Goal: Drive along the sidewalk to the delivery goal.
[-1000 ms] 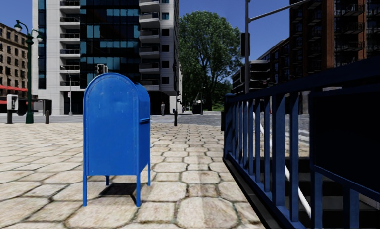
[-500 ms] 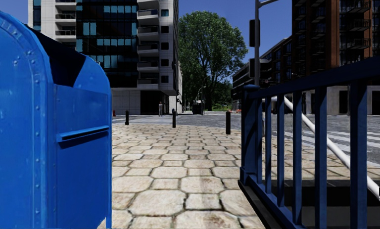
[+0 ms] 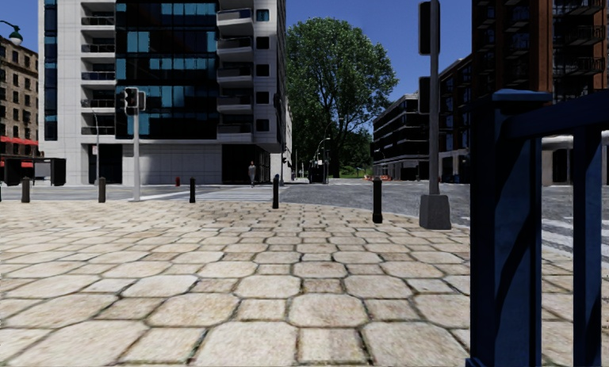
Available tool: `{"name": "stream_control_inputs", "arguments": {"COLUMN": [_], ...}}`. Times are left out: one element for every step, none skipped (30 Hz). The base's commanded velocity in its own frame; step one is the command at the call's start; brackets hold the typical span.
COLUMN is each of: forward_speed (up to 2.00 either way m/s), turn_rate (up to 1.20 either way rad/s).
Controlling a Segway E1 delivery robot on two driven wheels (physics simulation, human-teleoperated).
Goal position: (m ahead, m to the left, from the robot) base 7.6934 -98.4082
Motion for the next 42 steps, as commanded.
{"name": "stream_control_inputs", "arguments": {"forward_speed": [2.0, 2.0, 2.0, 2.0, 2.0, 2.0, 2.0, 2.0, 2.0, 2.0, 2.0, 2.0, 2.0, 2.0, 2.0, 1.94, 1.74, 1.66, 1.66, 1.63, 1.63, 1.63, 1.63, 1.62, 1.61, 1.61, 1.61, 1.61, 1.61, 1.61, 1.61, 1.61, 1.6, 1.6, 1.6, 1.6, 1.6, 1.6, 1.6, 1.6, 1.6, 1.6], "turn_rate": [0.0, 0.0, 0.0, 0.0, 0.0, 0.0, 0.0, 0.0, 0.0, -0.19, -0.28, -0.4, -0.4, -0.47, -0.5, -0.53, -0.58, -0.63, -0.63, -0.65, -0.65, -0.65, -0.65, -0.65, -0.66, -0.66, -0.66, -0.66, -0.66, -0.66, -0.7, -0.71, -0.72, -0.72, -0.72, -0.72, -0.72, -0.72, -0.72, -0.74, -0.79, -0.81]}}
